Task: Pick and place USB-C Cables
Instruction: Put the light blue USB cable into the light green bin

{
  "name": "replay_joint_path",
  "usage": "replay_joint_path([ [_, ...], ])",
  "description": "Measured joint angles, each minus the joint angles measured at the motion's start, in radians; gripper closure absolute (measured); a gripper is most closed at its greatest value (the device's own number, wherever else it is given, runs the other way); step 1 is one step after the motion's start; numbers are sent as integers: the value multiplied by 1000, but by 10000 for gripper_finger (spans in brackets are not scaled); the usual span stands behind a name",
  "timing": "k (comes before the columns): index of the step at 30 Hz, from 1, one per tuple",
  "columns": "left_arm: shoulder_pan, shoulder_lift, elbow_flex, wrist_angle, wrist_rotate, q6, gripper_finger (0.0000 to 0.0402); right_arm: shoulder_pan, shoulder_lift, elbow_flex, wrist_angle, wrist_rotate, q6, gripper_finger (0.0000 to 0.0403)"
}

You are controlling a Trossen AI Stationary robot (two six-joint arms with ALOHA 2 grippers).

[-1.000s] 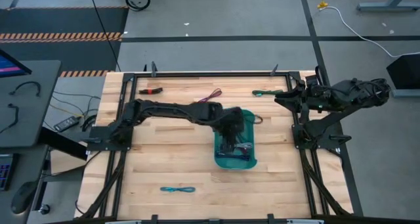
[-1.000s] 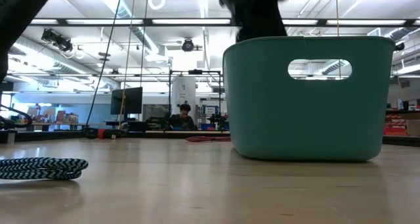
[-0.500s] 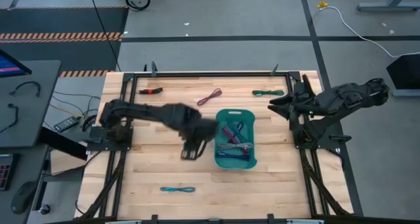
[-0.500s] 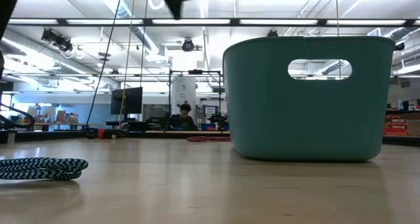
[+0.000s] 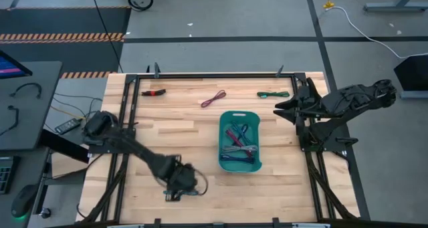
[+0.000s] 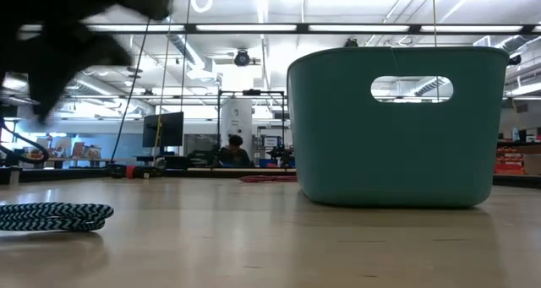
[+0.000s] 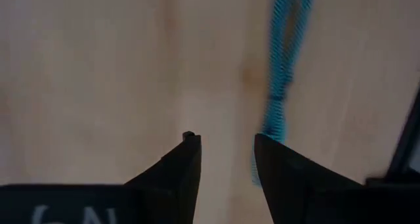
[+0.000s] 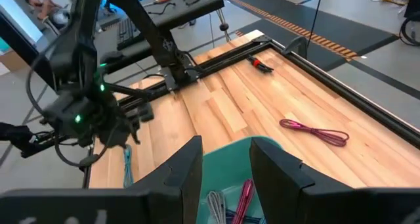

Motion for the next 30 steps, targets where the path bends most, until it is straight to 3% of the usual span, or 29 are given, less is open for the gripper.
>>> replay_joint_path([
  [4, -77, 1, -61, 132, 33, 4, 248, 0, -14, 0, 0, 0, -1, 271],
  [12, -205, 15, -63, 262, -235, 53, 243, 0, -27, 0, 0, 0, 12, 271],
  [17, -211, 81, -63, 250, -217, -96, 259, 0, -26, 0, 5, 0, 13, 271],
  [22, -199, 124, -63, 252, -241, -184, 292, 0, -25, 0, 12, 0, 29, 271],
  [27, -176, 128, -63, 263, -246, -209, 371, -1, -25, 0, 13, 0, 38, 271],
  [30, -151, 126, -62, 278, -215, -215, 386, -1, -25, 0, 13, 0, 38, 271],
])
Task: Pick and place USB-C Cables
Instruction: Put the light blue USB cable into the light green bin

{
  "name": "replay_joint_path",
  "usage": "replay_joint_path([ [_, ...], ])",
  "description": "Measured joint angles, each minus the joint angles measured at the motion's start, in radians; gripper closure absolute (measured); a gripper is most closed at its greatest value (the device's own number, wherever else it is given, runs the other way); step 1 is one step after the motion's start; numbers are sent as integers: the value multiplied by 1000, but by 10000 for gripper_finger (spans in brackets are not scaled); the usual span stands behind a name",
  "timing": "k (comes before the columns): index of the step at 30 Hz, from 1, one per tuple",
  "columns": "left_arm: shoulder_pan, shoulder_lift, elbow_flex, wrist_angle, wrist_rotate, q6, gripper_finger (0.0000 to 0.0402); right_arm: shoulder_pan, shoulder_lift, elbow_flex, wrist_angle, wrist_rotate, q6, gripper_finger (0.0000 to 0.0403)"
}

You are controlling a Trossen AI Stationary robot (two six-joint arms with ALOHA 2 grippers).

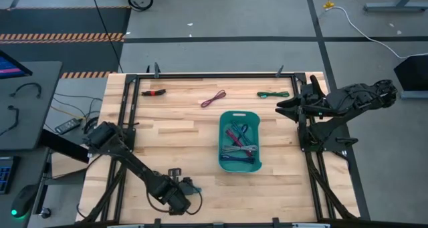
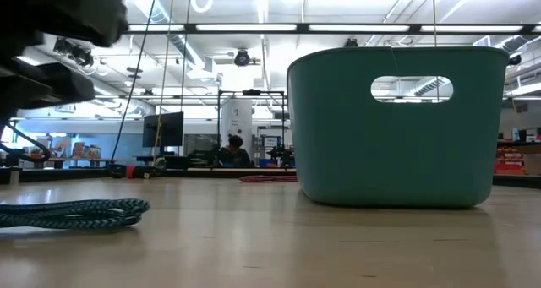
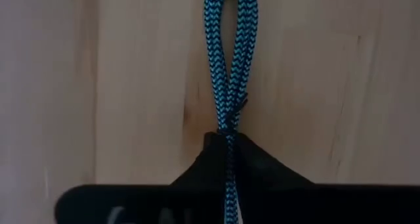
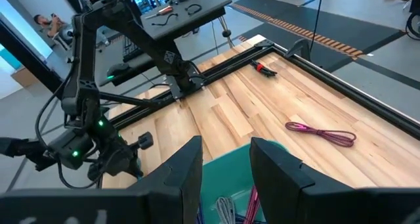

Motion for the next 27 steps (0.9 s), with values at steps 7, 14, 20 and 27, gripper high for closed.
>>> replay_joint_path([
  [7, 82, -74, 33, -108, 44, -13, 393, 0, -21, 0, 0, -1, 24, 271],
  [14, 237, -309, 98, -292, 58, 90, 393, 0, -61, 0, -1, 0, -7, 271],
  [20, 469, -341, 294, -266, 70, 353, 393, 0, -78, 0, -2, 28, -49, 271],
  [27, 636, -133, 544, -43, 173, 608, 393, 0, -79, 0, -9, 34, -52, 271],
])
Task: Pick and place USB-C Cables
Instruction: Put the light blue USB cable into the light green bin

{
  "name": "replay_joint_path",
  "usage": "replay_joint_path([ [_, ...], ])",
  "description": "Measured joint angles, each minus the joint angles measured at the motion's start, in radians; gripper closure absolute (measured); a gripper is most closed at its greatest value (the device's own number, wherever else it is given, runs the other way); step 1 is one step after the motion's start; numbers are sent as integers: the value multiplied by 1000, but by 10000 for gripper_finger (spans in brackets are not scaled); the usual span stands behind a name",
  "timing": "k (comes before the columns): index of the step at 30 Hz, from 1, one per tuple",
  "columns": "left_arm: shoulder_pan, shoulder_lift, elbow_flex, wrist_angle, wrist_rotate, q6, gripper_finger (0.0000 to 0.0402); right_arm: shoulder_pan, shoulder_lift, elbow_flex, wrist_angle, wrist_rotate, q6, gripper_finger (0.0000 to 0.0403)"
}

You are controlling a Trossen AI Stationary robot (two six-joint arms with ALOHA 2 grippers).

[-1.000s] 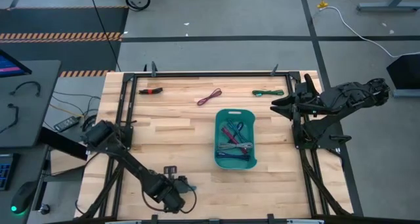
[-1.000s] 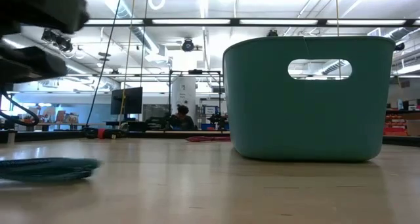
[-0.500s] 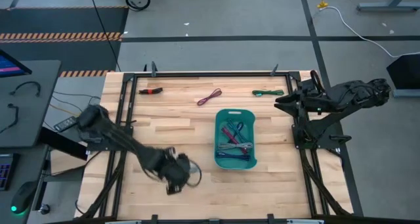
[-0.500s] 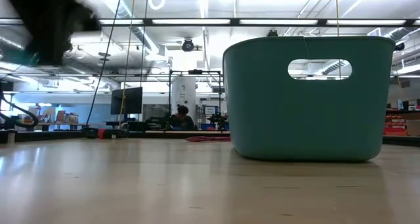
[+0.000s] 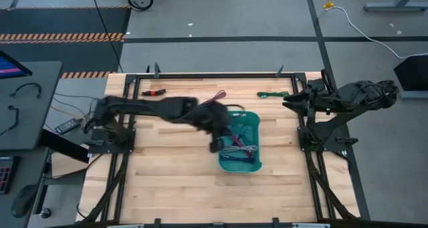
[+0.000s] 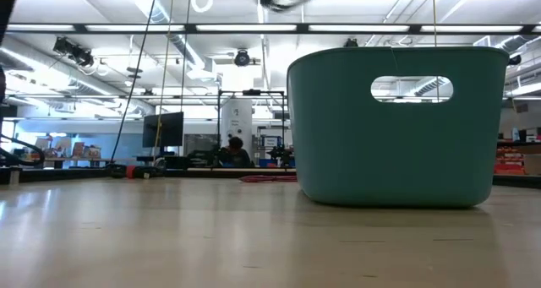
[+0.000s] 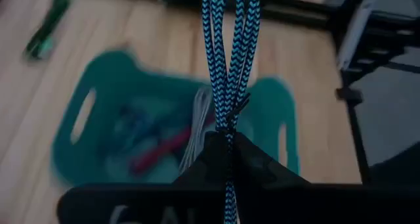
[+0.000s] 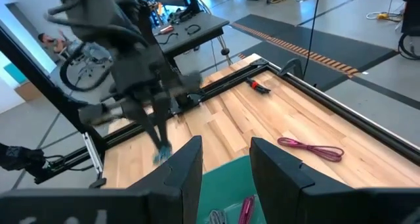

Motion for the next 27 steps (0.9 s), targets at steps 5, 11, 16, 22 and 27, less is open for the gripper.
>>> replay_joint_path([
  [5, 22, 167, 65, 72, 112, 33, 393, 0, 0, 0, 1, 0, 0, 271],
  [11, 39, 253, 69, 83, 160, -8, 382, 0, 0, 0, 0, 1, 1, 271],
  [16, 75, 258, 66, 74, 179, 5, 383, 0, 0, 0, 0, 1, 0, 271],
  [22, 79, 315, 64, 77, 221, 92, 385, 0, 0, 0, -8, 1, 0, 271],
  [27, 67, 375, 62, 73, 248, 99, 378, 0, 0, 0, -10, 1, 20, 271],
])
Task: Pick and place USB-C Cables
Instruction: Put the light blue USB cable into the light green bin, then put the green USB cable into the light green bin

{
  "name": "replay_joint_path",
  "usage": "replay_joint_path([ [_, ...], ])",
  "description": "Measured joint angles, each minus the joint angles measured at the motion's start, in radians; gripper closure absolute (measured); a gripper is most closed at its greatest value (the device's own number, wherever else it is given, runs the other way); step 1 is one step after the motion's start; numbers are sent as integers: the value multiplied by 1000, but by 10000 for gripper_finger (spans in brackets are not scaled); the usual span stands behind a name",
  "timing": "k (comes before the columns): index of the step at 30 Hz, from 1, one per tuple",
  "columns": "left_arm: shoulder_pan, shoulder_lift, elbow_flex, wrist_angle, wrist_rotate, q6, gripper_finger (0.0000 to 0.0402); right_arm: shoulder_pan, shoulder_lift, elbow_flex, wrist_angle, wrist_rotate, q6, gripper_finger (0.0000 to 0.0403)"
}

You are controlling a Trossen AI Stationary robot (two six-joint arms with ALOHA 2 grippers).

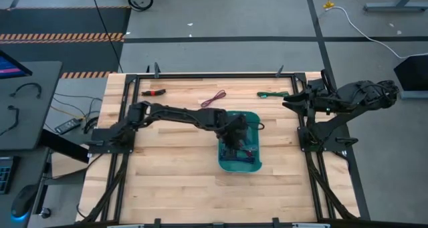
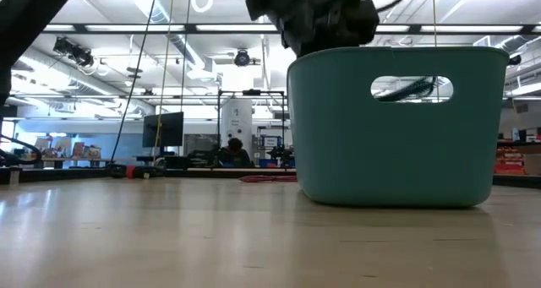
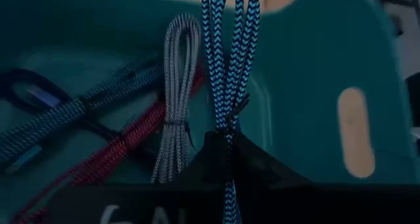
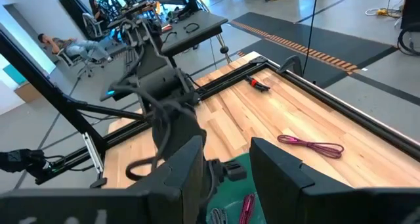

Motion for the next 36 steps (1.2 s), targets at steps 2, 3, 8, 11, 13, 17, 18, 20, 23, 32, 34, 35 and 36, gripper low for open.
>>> replay_joint_path([
  [2, -6, 11, 1, 9, 0, -18, 380, 0, 0, 0, -6, 0, 13, 271],
  [3, -9, 16, 2, 9, 0, -23, 381, 0, 0, 0, -9, 0, 18, 271],
  [8, -16, 38, 0, -9, 0, -27, 374, 0, 0, 0, -16, 0, 26, 271],
  [11, -17, 37, 1, 0, -19, -25, 356, 0, 0, 0, -17, 0, 26, 271],
  [13, -16, 38, 1, -6, -24, -27, 340, 0, 0, 0, -17, 0, 25, 271],
  [17, -16, 38, 1, -2, -9, -28, 303, 0, 0, 0, -18, 0, 25, 271],
  [18, -16, 38, 1, -3, -2, -30, 294, 0, 0, 0, -18, 0, 25, 271],
  [20, -14, 38, 6, -7, 11, -55, 277, 0, 0, 0, -20, 0, 25, 271],
  [23, -2, 32, 38, -15, 49, -110, 258, 0, 0, 0, -22, 0, 24, 271],
  [32, 55, -44, 293, -150, -15, -190, 260, 0, 0, 0, -64, 0, 36, 271],
  [34, 62, -64, 368, -233, -64, -157, 265, 0, 0, 0, -84, 0, 65, 271],
  [35, 64, -76, 403, -270, -94, -135, 268, 0, 0, 0, -103, -1, 85, 271],
  [36, 64, -88, 435, -310, -131, -108, 271, 0, 1, 0, -128, 0, 106, 271],
])
